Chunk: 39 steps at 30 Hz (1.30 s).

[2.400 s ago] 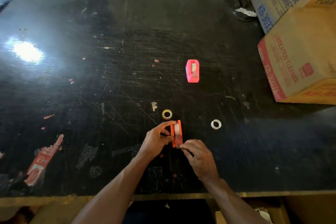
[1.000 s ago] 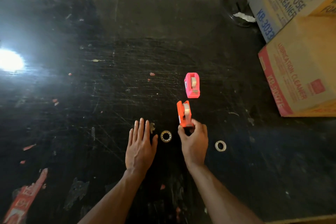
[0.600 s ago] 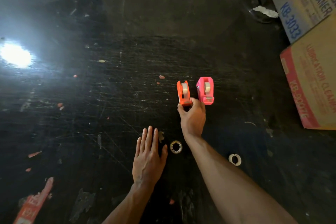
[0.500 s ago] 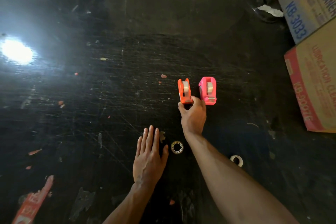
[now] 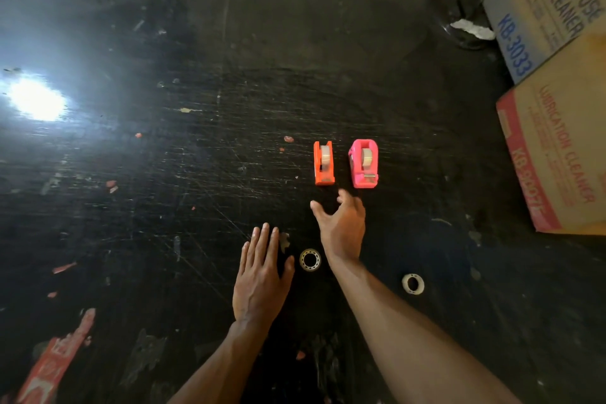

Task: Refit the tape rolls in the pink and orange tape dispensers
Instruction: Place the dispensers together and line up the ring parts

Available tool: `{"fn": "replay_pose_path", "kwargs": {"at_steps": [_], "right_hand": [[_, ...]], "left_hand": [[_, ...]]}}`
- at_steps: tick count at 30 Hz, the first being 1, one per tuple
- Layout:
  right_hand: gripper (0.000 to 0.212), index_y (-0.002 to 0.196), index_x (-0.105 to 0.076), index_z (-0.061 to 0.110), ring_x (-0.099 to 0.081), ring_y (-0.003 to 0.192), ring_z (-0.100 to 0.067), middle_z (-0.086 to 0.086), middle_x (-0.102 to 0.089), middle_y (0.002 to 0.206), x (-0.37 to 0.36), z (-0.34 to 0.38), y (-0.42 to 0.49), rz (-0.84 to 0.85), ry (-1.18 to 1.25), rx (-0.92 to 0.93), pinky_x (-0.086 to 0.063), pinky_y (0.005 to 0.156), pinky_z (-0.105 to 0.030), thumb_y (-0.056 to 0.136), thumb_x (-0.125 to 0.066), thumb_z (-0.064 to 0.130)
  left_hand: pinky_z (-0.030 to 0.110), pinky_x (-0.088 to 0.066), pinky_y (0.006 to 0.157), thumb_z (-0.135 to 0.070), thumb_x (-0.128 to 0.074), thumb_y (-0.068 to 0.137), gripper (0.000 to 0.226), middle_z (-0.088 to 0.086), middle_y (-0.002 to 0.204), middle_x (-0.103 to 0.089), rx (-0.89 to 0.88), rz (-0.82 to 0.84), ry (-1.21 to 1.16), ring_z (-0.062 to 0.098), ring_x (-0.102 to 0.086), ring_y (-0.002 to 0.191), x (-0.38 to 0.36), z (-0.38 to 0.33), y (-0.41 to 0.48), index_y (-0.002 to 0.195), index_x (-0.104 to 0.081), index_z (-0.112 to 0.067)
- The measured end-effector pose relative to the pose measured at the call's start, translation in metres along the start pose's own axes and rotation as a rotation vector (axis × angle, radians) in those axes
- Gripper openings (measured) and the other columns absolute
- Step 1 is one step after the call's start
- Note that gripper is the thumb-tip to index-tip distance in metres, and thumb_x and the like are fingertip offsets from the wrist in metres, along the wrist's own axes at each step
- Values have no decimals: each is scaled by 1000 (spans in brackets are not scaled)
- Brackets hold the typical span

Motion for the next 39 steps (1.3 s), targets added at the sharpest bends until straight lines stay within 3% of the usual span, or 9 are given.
{"fn": "replay_pose_path", "kwargs": {"at_steps": [5, 11, 17, 24, 32, 39], "right_hand": [[69, 145, -51, 18, -53, 130, -16, -3, -59, 138, 25, -38, -50, 18, -12, -20, -51, 101, -29, 87, -77, 45], [73, 146, -50, 21, -49, 134, -12, 2, -55, 143, 55, -82, -109, 42, 17, -14, -45, 106, -26, 84, -78, 48], [76, 147, -48, 20, -44, 137, -12, 1, -53, 145, 84, -127, -144, 25, 3, -62, -41, 107, -28, 83, -80, 47], [76, 147, -49, 15, -45, 137, -20, -4, -54, 145, 118, -160, -129, -55, -48, -132, -45, 109, -38, 83, -81, 43], [62, 142, -55, 12, -50, 134, -23, -7, -59, 140, 126, -160, -92, -45, -88, -120, -44, 107, -37, 89, -77, 33], [44, 130, -65, 15, -58, 121, -19, -3, -65, 126, 115, -153, -74, -9, -110, -67, -50, 98, -34, 92, -73, 34]], "left_hand": [[36, -10, 128, -37, -59, 101, 69, 7, 170, -29, 81, 16, -196, 18, -13, 159, 12, -5, -1, 160, -32, -14], [37, -28, 124, -36, -65, 99, 69, 5, 163, -43, 117, -34, -313, 20, -33, 154, 28, -27, -37, 159, -37, -17], [38, -37, 120, -42, -66, 97, 74, 4, 163, -40, 126, 4, -311, 21, -35, 152, 19, -38, -78, 160, -34, -20], [42, -45, 117, -43, -68, 96, 79, 6, 160, -42, 114, 35, -280, 23, -39, 148, 11, -44, -77, 161, -31, -19], [37, -41, 118, -37, -73, 94, 78, 9, 155, -47, 88, 36, -206, 25, -46, 141, 21, -56, -22, 158, -36, -14], [33, -48, 109, -37, -70, 95, 60, 5, 145, -52, 34, 55, -171, 19, -53, 126, 18, -57, -1, 149, -50, -20]]}}
Point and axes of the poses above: each hand's wrist, its own y-axis towards the middle knuckle, its own x-axis out of the back of the hand, z = x × y, the point moved 5 cm from there along y, towards the middle knuckle
